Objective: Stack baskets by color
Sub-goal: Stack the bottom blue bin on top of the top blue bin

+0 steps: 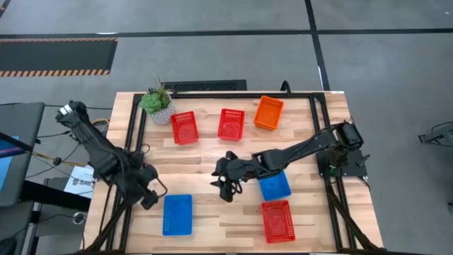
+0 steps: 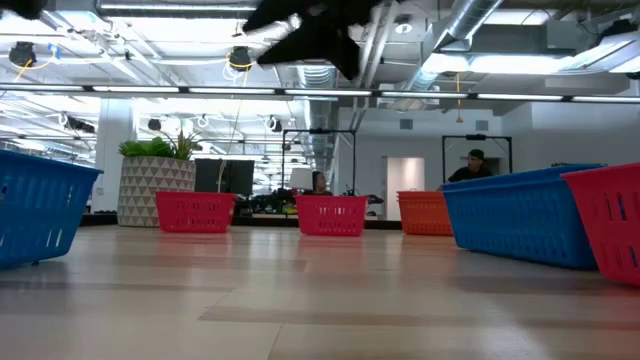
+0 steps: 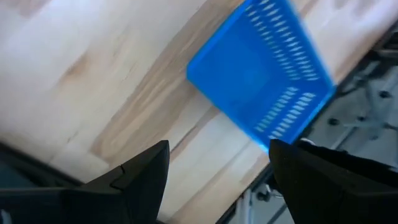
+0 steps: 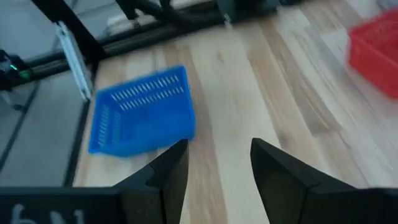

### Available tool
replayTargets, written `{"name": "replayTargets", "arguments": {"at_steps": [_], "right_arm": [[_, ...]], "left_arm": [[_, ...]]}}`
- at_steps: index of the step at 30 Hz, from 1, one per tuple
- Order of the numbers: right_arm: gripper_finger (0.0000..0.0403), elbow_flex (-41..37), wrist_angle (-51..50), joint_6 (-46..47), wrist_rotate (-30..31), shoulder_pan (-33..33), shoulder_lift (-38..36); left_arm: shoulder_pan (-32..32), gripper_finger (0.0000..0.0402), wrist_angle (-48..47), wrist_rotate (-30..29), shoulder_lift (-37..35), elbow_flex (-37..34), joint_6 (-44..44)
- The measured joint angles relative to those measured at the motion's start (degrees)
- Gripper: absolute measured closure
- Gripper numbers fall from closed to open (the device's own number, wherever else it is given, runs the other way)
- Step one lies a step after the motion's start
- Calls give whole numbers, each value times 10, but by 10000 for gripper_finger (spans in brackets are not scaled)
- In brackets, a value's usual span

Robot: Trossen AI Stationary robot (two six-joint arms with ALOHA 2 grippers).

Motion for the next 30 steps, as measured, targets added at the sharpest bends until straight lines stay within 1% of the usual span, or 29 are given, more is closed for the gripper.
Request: {"name": "replayTargets", "arguments": {"at_steps": [4,6,10,17,20,23,27,30], "right_arm": [[209,37,-9,-8,0,0,22],[209,45,-19,-8,0,0,29],[209,48,-19,-8,0,-1,33],[209,48,-23,-9,0,-1,29],[209,49,-29,-6,0,-1,29],[209,49,-36,6,-1,-1,29],[209,49,-61,10,-2,2,27],[209,49,-87,18,-2,4,19]], "left_arm": [[-52,139,20,-19,56,0,-58],[-67,139,34,-33,88,0,-83],[-77,139,84,-59,147,0,-117],[-70,139,186,-62,244,0,-113],[-46,139,215,-70,271,0,-87],[-2,139,232,-91,281,0,-41],[82,139,261,-117,280,0,60],[150,139,302,-119,280,0,157]]}}
